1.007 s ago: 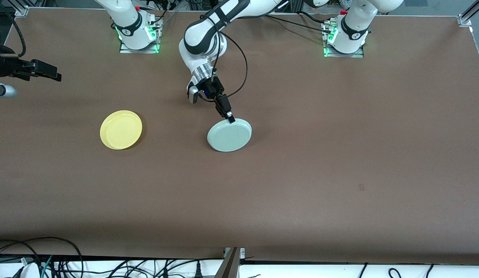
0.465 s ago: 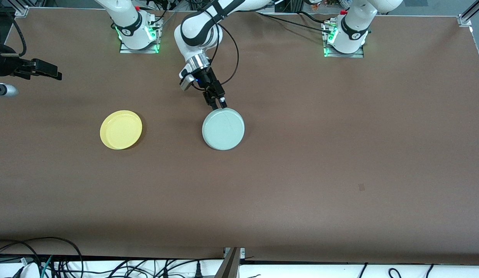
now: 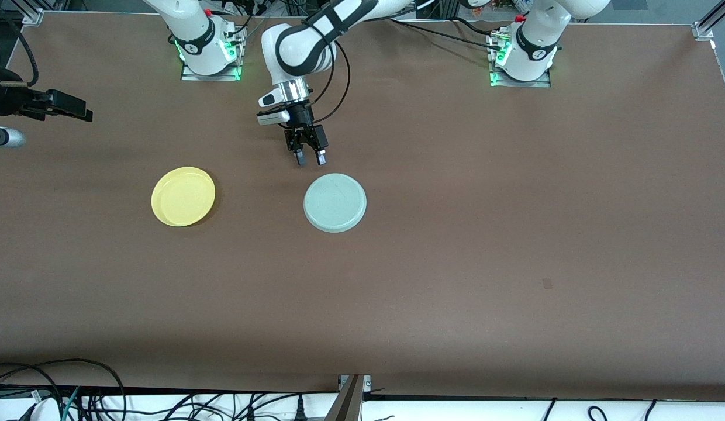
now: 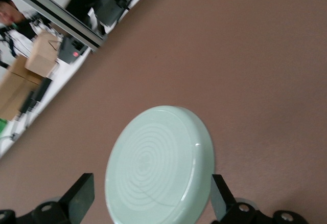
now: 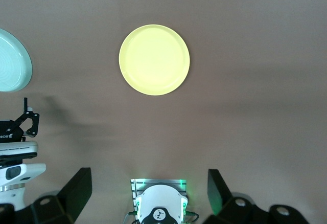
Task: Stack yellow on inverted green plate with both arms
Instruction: 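Lower the inverted green plate and open the left gripper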
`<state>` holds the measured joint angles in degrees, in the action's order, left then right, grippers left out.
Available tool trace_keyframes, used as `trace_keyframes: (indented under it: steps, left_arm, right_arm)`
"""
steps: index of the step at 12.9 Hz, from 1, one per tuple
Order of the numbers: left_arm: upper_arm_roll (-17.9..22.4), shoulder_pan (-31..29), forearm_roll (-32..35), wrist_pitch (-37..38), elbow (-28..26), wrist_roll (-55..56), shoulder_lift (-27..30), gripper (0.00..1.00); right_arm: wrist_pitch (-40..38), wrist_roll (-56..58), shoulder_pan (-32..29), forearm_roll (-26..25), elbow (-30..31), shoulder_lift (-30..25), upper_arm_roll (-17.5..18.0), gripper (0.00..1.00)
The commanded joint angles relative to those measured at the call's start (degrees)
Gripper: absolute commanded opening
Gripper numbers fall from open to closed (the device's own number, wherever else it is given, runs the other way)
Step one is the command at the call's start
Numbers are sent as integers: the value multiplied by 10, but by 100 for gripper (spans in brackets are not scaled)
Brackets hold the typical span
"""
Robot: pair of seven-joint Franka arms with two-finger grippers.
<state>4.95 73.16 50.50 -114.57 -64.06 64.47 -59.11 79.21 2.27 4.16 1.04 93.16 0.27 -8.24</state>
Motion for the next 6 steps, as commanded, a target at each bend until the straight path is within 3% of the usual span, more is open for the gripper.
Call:
trace_keyframes:
  steps: [1, 3, 6]
  left_arm:
    - [-6, -42, -97, -40, 12, 13, 14, 100]
    - [-5, -71, -191, -47, 12, 2, 32, 100]
    - [-15, -126, -271, -45, 13, -6, 64, 100]
  right_arm:
    - [-1, 2, -6, -6, -8, 3, 2, 100]
    - [5, 2, -6, -6, -8, 4, -8, 100]
    - [14, 3, -6, -7, -9, 14, -26, 100]
